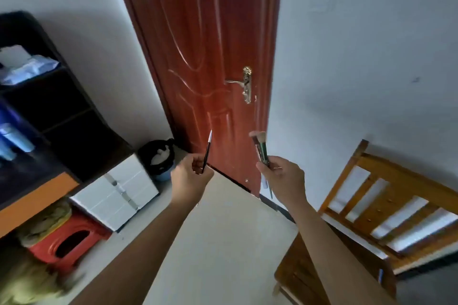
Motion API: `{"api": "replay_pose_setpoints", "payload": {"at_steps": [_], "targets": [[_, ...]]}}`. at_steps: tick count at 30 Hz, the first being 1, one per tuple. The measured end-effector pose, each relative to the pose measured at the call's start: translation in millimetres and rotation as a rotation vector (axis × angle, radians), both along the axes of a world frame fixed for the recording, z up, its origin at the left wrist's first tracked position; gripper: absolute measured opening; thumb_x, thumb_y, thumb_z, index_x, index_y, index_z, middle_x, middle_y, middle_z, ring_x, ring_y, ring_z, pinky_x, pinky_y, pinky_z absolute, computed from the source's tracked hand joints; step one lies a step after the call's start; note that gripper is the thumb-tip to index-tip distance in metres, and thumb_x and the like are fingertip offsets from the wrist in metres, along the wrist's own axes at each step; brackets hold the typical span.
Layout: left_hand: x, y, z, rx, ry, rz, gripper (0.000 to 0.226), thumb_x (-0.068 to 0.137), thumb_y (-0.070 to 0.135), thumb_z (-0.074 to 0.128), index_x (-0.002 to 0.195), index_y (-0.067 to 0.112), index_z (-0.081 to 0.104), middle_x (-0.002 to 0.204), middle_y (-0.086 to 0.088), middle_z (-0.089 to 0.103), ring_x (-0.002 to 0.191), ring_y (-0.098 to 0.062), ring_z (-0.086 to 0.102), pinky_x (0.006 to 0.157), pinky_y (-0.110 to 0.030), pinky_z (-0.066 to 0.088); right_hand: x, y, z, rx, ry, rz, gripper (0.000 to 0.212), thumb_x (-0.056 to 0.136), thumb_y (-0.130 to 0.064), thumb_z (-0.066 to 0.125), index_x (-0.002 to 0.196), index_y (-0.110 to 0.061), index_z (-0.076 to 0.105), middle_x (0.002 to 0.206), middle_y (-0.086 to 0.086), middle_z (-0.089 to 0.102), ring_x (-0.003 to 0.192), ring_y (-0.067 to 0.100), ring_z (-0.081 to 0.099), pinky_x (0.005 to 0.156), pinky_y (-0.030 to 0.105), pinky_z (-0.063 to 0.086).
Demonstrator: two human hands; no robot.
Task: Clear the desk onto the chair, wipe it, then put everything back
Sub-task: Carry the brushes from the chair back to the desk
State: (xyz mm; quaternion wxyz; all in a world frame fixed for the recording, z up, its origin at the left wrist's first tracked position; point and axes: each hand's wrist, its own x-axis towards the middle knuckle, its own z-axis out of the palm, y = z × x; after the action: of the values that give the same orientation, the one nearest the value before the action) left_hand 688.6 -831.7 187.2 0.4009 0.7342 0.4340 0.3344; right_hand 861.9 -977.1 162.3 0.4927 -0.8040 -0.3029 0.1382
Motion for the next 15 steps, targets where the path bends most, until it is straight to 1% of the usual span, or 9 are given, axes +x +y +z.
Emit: {"api": "replay_pose_setpoints", "payload": {"at_steps": [1, 2, 4, 6, 8, 10, 12, 15], "targets": [[-37, 17, 8, 0.008, -0.024, 0.043, 0.027, 0.076, 0.011, 0.072, 0.082, 0.036, 0.063, 0.071, 0.016, 0.066, 0.069, 0.007, 0.060, 0.059, -0.005, 0.041, -30, 25, 9, 0.017, -0.008, 0.052, 0.026, 0.090, -0.039, 0.065, 0.074, -0.019, 0.064, 0.057, -0.001, 0.064, 0.061, 0.016, 0.061, 0.074, 0.038, 0.055], [-77, 34, 15, 0.024, -0.048, 0.089, 0.024, 0.077, 0.011, 0.072, 0.085, 0.032, 0.065, 0.071, 0.016, 0.066, 0.068, 0.008, 0.060, 0.058, -0.005, 0.040, -63, 50, 17, 0.038, -0.013, 0.105, 0.028, 0.090, -0.038, 0.065, 0.073, -0.016, 0.063, 0.056, 0.002, 0.063, 0.060, 0.021, 0.060, 0.071, 0.040, 0.053], [-165, 67, 27, 0.085, -0.076, 0.170, 0.026, 0.077, 0.008, 0.072, 0.084, 0.031, 0.063, 0.067, 0.018, 0.065, 0.066, 0.010, 0.059, 0.055, -0.003, 0.040, -136, 102, 29, 0.068, -0.021, 0.235, 0.029, 0.090, -0.036, 0.064, 0.071, -0.013, 0.061, 0.055, 0.004, 0.063, 0.055, 0.026, 0.058, 0.062, 0.041, 0.052], [-254, 97, 38, 0.149, -0.049, 0.247, 0.028, 0.077, 0.008, 0.071, 0.085, 0.032, 0.061, 0.067, 0.018, 0.063, 0.069, 0.009, 0.059, 0.056, -0.004, 0.040, -212, 153, 37, 0.069, -0.044, 0.352, 0.023, 0.090, -0.033, 0.067, 0.074, -0.017, 0.066, 0.057, 0.005, 0.065, 0.052, 0.021, 0.057, 0.057, 0.036, 0.048], [-343, 125, 47, 0.205, 0.010, 0.348, 0.025, 0.076, 0.011, 0.072, 0.090, 0.029, 0.062, 0.073, 0.015, 0.064, 0.073, 0.002, 0.061, 0.059, -0.006, 0.039, -288, 201, 40, 0.092, -0.021, 0.433, 0.014, 0.088, -0.029, 0.074, 0.084, -0.015, 0.073, 0.066, 0.007, 0.069, 0.057, 0.015, 0.056, 0.060, 0.034, 0.046], [-423, 149, 54, 0.234, 0.022, 0.461, 0.026, 0.075, 0.010, 0.073, 0.089, 0.029, 0.062, 0.074, 0.013, 0.064, 0.076, 0.003, 0.060, 0.060, -0.005, 0.039, -359, 245, 43, 0.090, 0.011, 0.525, 0.012, 0.086, -0.028, 0.077, 0.088, -0.016, 0.076, 0.072, 0.001, 0.072, 0.064, 0.015, 0.063, 0.066, 0.034, 0.049], [-490, 167, 58, 0.231, 0.016, 0.571, 0.026, 0.074, 0.011, 0.074, 0.088, 0.029, 0.062, 0.072, 0.012, 0.065, 0.076, 0.007, 0.059, 0.063, -0.001, 0.039, -421, 281, 45, 0.082, 0.013, 0.628, 0.011, 0.086, -0.032, 0.076, 0.087, -0.022, 0.076, 0.071, -0.007, 0.072, 0.067, 0.010, 0.066, 0.067, 0.029, 0.050], [-563, 190, 54, 0.206, 0.021, 0.699, 0.025, 0.074, 0.013, 0.074, 0.087, 0.030, 0.062, 0.071, 0.011, 0.065, 0.075, 0.007, 0.059, 0.063, -0.002, 0.039, -489, 328, 47, 0.083, 0.045, 0.745, 0.010, 0.086, -0.038, 0.075, 0.088, -0.028, 0.075, 0.074, -0.012, 0.073, 0.070, 0.005, 0.067, 0.066, 0.022, 0.050]]}}
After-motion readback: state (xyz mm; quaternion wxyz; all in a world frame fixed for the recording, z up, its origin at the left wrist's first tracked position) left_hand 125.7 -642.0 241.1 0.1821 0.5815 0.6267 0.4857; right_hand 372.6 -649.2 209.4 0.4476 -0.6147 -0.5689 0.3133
